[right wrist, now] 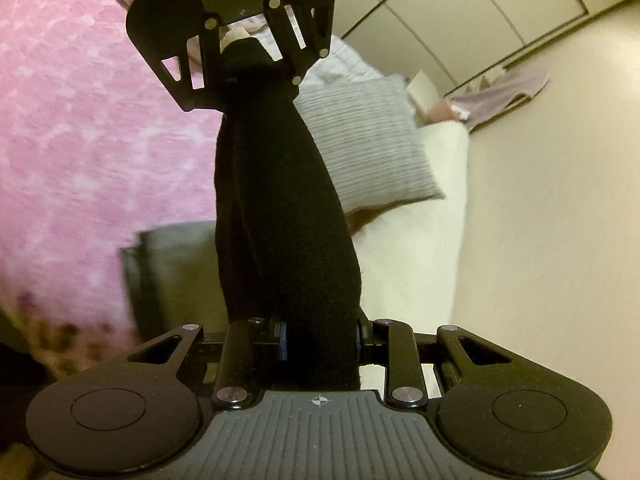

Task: Fold large clothes
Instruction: 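Carry the black sweater with both grippers to the stack of folded clothes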

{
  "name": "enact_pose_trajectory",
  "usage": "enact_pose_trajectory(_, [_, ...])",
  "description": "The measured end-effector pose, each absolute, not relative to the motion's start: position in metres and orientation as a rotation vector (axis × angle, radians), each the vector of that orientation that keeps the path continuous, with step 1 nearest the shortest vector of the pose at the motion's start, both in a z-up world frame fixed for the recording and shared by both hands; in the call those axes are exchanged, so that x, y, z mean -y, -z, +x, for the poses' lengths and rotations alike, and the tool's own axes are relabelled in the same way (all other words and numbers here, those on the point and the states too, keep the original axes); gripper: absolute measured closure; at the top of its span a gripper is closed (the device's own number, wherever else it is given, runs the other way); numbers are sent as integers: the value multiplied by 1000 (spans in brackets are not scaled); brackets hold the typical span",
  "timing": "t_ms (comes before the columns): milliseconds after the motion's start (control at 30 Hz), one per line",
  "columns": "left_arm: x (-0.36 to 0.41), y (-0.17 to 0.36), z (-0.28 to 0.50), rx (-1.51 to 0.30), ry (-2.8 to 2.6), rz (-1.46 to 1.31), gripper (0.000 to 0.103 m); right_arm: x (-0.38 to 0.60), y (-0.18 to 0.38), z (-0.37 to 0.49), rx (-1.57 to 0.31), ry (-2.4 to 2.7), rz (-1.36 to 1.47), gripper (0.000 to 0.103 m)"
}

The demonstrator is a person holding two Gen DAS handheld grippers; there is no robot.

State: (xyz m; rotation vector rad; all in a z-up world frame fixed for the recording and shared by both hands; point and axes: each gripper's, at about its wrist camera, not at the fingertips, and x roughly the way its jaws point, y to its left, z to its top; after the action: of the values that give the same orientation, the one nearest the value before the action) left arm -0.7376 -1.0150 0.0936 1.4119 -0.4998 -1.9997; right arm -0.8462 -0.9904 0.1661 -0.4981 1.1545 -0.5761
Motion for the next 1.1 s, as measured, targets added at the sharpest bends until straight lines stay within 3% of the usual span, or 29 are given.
enact_pose_trajectory(133, [1033,-58,-762,634,1834,1356,81,1025,-134,-873,-1064,611,-693,78])
enact_pose_trajectory(367, [996,132,-802,585,1832,1501,81,1000,47,-921,-1075,564,-642,78])
enact_pose_trajectory(433, [981,165,-808,653,1803,1488,81,990,79,-933,-1087,559,-646,77])
enact_pose_trajectory(567, [975,170,-799,651,1776,1411,80,978,94,-949,-1029,609,-641,71])
enact_pose_trajectory(800, [969,160,-784,701,1802,1436,74,972,90,-949,-1044,636,-623,70])
enact_pose_trajectory(933, [975,153,-780,711,1807,1436,77,975,89,-940,-1072,673,-555,81])
enact_pose_trajectory(1100, [959,168,-781,723,1805,1427,78,953,84,-934,-1061,725,-515,82])
